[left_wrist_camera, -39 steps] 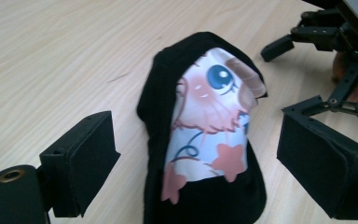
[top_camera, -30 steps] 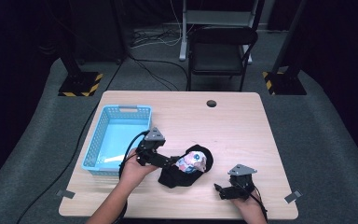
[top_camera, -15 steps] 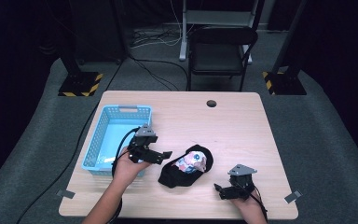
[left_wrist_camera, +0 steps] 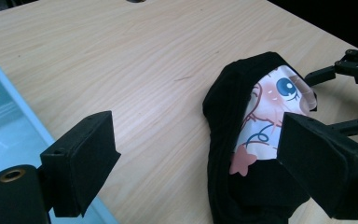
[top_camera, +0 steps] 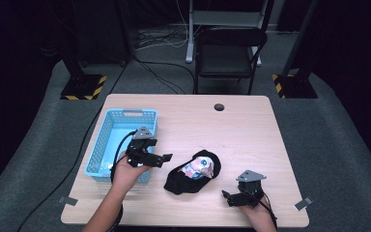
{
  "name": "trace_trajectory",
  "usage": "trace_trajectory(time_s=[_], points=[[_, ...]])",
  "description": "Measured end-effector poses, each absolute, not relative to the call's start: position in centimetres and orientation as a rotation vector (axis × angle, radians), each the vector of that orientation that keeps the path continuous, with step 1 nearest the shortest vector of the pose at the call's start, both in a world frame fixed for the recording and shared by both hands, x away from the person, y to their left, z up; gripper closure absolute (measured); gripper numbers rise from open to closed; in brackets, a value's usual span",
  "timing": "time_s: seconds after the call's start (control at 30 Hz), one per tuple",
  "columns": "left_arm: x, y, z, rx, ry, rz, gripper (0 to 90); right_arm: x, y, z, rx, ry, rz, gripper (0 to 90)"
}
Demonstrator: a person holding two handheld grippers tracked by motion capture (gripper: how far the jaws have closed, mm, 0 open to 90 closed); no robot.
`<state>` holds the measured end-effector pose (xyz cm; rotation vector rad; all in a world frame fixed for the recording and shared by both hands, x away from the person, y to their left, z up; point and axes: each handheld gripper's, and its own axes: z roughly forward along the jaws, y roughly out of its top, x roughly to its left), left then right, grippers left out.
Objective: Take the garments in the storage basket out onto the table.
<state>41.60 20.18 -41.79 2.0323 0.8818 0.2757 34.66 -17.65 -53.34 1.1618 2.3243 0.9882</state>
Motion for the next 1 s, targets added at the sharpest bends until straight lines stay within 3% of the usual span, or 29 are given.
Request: trace_trajectory(time_s=[1.0], points=[[42.5,24.4,-42.1,1.954,1.027,0.313,10.9,34.7,-17.6,-53.3,1.162,2.324,0.988,3.7]])
